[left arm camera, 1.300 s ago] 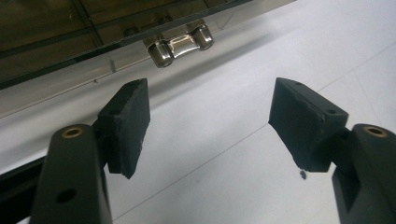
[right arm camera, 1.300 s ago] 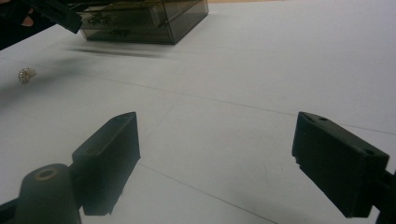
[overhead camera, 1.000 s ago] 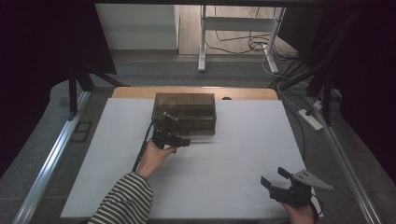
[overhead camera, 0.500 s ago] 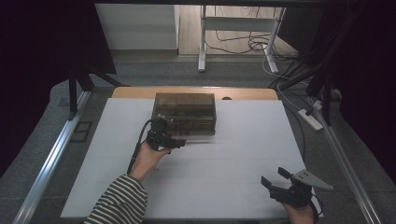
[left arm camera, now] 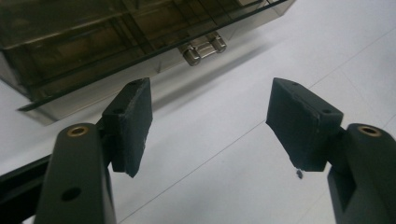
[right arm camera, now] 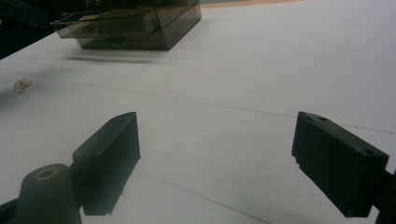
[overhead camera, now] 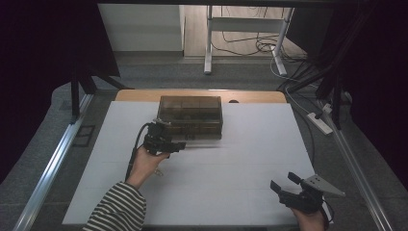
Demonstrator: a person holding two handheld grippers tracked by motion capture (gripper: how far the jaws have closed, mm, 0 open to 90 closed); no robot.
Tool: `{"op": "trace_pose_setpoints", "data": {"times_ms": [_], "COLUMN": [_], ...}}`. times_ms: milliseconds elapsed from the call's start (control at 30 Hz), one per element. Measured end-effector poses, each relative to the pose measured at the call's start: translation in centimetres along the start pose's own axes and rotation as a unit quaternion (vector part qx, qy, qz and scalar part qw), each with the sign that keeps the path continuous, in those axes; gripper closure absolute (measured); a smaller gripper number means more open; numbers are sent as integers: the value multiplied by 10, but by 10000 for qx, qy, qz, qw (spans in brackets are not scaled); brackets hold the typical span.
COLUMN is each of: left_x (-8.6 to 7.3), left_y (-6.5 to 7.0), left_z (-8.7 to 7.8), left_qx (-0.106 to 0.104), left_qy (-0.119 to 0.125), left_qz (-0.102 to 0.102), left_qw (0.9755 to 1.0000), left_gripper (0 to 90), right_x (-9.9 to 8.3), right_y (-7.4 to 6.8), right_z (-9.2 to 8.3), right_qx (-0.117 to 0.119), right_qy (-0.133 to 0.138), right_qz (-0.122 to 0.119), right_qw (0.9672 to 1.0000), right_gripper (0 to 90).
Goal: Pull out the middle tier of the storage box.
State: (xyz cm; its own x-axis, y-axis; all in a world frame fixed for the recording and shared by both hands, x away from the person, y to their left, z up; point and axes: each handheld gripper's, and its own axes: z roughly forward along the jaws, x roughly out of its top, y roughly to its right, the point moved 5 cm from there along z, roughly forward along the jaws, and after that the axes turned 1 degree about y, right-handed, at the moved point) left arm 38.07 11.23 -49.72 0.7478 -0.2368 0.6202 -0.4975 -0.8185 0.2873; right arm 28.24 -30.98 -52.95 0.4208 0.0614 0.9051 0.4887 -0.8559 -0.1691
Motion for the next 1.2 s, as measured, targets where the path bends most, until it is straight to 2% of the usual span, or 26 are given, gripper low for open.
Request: {"op": "trace_pose_setpoints", "data": {"times_ms": [400,567,667,800,933,1033,1133,1200], "left_x": [-9,-13,-17,-24,-29,-33,-36,-38], "left_y": [-11,-18,-23,-29,-38,-45,-50,-53], "left_z": [-14,-21,-26,-32,-37,-40,-42,-43], "left_qx": [195,334,327,369,315,316,326,320], "left_qy": [241,391,497,608,692,731,753,723], "left_qz": [153,200,122,105,-50,-113,-108,-7], "left_qw": [9994,9985,9982,9974,9971,9968,9966,9969], "left_gripper": [340,318,314,314,309,312,325,334], "right_x": [0,1,1,2,6,11,17,23], "right_y": [-1,-1,-3,-7,-12,-19,-28,-34], "right_z": [0,1,2,5,9,16,23,28], "right_qx": [39,254,356,427,483,608,778,851], "right_qy": [-1,112,81,27,-13,-115,-341,-382], "right_qz": [-34,24,19,-57,-185,-249,-309,-378], "right_qw": [10000,9996,9993,9991,9987,9978,9959,9949], "right_gripper": [153,210,222,222,222,235,281,321]}}
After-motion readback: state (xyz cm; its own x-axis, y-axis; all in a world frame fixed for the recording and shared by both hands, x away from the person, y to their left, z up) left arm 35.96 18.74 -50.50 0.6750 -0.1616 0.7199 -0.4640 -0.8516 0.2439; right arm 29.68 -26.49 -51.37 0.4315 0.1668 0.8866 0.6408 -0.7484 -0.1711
